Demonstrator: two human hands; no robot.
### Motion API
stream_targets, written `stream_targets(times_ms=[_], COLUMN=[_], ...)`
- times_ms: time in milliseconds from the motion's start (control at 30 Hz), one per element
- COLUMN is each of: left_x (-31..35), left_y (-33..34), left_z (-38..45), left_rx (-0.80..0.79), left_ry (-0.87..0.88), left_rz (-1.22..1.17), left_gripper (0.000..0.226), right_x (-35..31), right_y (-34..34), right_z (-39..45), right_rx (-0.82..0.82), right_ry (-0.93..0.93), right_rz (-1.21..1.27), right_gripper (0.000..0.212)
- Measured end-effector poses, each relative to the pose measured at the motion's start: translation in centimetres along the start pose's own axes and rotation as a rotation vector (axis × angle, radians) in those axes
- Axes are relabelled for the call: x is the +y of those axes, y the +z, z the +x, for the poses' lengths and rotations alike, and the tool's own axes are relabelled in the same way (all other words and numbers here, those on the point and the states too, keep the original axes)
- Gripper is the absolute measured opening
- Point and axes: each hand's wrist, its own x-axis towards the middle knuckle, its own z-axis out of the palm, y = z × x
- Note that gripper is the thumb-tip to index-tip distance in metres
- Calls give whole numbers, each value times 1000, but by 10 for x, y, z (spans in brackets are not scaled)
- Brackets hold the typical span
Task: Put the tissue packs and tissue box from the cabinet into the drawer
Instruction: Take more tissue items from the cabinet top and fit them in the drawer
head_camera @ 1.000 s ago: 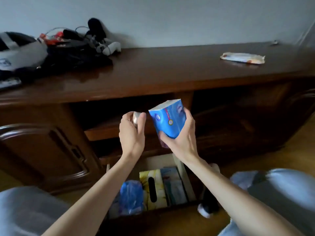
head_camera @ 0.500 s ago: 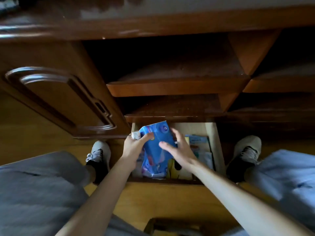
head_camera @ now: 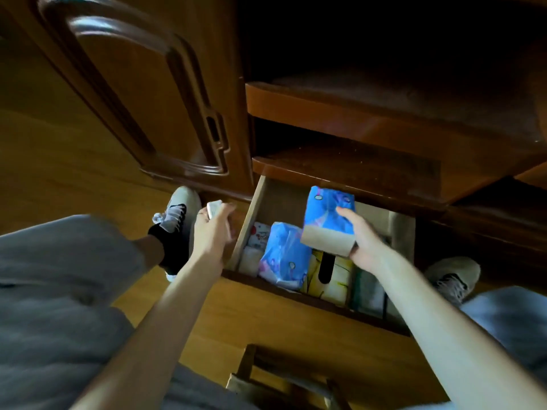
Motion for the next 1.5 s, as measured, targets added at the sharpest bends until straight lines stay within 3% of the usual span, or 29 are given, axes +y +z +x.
stream_targets(times_ms=[133,200,300,500,633,833,900,1067,1233,1367,1500], left_x=[1,-3,-15,-58,-81,-110,-111,-107,-101,-94,-92], left_y=[3,8,14,43,61,42,40,37,39,40,42], left_z=[5,6,3,7,27,37,38,34,27,25,22], left_rx=[-11,-40,-107,-421,-556,-564,-581,-593,-602,-624,-632], left_ry=[-67,15,292,700,625,727,740,746,817,808,802], left_rz=[-11,111,500,1230,1514,1542,1543,1580,1647,1650,1668], left_gripper=[36,35,36,72,82,58,61,70,66,67,70], right_x=[-14,-14,-8,-2,-3,-1,-4,-2,4,8,16], right_y=[-49,-73,-90,-50,-16,18,30,54,72,76,65], right_z=[0,-7,-13,-1,15,44,53,77,100,115,125], right_rx=[134,212,266,177,68,119,186,441,601,599,537], right_ry=[30,45,56,46,57,66,63,-82,-175,-220,-212], right_rz=[2,30,40,72,35,67,7,-386,-764,-911,-1107], right_gripper=[41,42,45,40,36,47,54,74,73,83,71])
